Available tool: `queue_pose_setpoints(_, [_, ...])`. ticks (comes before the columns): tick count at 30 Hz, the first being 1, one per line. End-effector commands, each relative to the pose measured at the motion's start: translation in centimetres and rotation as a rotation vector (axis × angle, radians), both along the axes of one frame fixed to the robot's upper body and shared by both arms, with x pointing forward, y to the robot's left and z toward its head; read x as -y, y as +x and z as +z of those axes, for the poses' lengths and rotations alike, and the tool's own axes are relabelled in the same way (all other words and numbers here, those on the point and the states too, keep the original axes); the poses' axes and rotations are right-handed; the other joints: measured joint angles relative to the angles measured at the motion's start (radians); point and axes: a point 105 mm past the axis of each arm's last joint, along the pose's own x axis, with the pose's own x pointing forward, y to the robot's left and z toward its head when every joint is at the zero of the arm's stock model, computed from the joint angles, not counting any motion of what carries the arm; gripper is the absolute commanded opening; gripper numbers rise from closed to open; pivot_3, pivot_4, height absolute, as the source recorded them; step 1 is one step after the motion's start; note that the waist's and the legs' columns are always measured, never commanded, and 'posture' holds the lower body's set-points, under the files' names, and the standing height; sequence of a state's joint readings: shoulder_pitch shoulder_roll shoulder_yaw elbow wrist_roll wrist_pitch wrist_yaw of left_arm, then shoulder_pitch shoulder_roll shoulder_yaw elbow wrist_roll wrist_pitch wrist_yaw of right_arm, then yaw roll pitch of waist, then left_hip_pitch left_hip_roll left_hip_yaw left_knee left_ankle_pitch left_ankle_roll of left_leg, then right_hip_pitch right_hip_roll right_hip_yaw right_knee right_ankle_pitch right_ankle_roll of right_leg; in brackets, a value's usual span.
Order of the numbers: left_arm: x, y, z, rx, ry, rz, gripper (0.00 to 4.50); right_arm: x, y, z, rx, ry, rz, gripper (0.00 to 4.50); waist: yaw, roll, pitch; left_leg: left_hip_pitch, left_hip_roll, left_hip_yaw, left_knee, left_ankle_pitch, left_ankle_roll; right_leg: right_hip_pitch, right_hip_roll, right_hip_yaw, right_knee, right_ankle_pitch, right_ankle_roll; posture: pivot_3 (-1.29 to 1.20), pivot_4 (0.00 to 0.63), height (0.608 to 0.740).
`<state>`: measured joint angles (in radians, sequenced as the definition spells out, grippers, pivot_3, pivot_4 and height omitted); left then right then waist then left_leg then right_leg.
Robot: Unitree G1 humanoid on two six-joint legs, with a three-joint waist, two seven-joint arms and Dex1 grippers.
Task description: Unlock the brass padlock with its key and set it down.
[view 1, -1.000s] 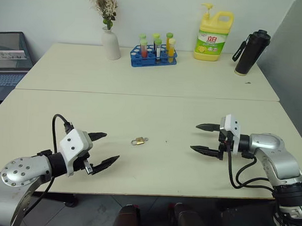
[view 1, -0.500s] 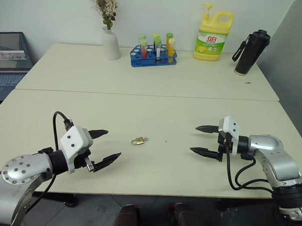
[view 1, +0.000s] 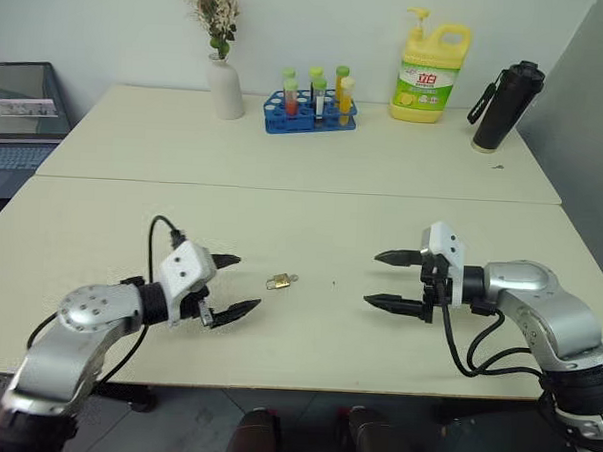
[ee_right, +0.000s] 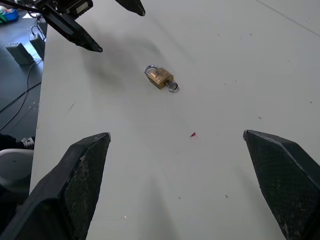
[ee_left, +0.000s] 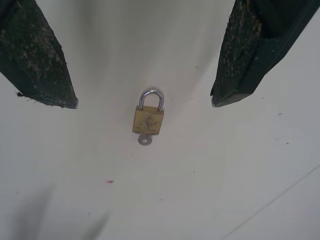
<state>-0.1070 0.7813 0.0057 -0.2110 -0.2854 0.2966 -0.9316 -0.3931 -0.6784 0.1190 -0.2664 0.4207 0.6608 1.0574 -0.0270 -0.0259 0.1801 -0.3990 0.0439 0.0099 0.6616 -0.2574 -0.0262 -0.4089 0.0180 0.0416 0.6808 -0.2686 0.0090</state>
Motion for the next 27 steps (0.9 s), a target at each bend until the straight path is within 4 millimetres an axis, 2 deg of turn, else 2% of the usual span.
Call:
queue_pose_setpoints(1, [0.9, 1.0, -0.8, 0.006, 0.030, -0.040, 4.49, -0.8, -0.4, 1.0, 0.048, 0.007, 0.026, 4.50, 0.000, 0.000, 0.000, 0.000, 0.000, 0.000, 0.000, 0.000, 0.000, 0.000, 0.000, 0.000, 0.000, 0.000, 0.000, 0.00, 0.150, 0.740])
queue_pose_setpoints(13, [2.1, 3.2, -2.2, 0.000, 0.066, -0.054, 4.49, -1.2, -1.1, 1.0, 0.049, 0.012, 0.040, 4.50, -0.001, 0.000, 0.000, -0.001, 0.000, -0.001, 0.000, 0.000, 0.000, 0.000, 0.000, -0.001, 0.001, 0.000, 0.000, 0.00, 0.150, 0.740])
queue_pose_setpoints(20, [3.3, 3.6, -3.2, -0.044, 0.056, -0.091, 4.49, -1.4, -1.2, 0.9, 0.044, 0.009, 0.047, 4.50, 0.001, 0.000, 0.000, -0.001, -0.001, -0.001, 0.001, 0.000, 0.000, 0.000, 0.000, -0.001, 0.001, 0.000, 0.000, 0.00, 0.150, 0.740])
queue_pose_setpoints(27, [3.8, 3.5, -3.8, -0.087, 0.070, -0.135, 4.49, -1.4, -1.4, 0.9, 0.040, 0.009, 0.050, 4.50, 0.002, -0.001, 0.000, 0.000, -0.002, -0.001, 0.001, 0.000, 0.000, 0.001, 0.000, -0.001, 0.001, 0.000, 0.000, 0.00, 0.150, 0.740])
